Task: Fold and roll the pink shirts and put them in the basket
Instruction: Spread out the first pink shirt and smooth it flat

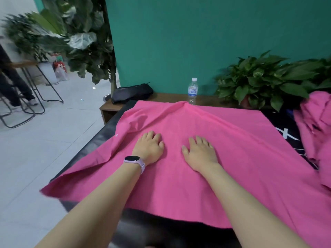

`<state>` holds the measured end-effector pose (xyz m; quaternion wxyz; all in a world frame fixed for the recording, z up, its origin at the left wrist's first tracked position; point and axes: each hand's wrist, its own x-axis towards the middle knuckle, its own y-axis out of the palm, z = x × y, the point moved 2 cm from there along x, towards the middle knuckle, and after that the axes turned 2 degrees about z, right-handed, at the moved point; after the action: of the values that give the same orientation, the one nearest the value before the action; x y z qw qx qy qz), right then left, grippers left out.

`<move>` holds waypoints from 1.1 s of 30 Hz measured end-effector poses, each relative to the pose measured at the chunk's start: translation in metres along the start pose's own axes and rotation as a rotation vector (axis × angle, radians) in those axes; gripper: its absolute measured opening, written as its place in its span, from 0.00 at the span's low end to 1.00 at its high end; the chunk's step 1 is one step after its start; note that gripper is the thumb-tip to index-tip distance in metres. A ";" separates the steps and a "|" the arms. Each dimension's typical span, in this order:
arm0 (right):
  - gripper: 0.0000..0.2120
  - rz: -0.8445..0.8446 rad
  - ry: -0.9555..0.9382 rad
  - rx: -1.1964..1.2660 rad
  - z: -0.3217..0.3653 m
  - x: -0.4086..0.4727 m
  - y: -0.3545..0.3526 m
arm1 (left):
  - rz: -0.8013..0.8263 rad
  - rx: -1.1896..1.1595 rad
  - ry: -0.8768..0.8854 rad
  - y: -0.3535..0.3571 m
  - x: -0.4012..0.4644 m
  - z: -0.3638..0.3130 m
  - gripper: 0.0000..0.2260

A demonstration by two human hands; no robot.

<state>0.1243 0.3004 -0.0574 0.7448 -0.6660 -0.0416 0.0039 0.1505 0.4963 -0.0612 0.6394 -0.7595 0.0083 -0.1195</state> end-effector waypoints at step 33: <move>0.35 0.161 -0.190 0.043 0.000 -0.103 0.005 | 0.149 0.051 -0.523 -0.030 -0.127 0.033 0.48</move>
<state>0.0219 0.2943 -0.0685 0.7489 -0.6477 -0.0581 0.1278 0.0295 0.5550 -0.0584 0.6459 -0.7454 -0.1040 0.1279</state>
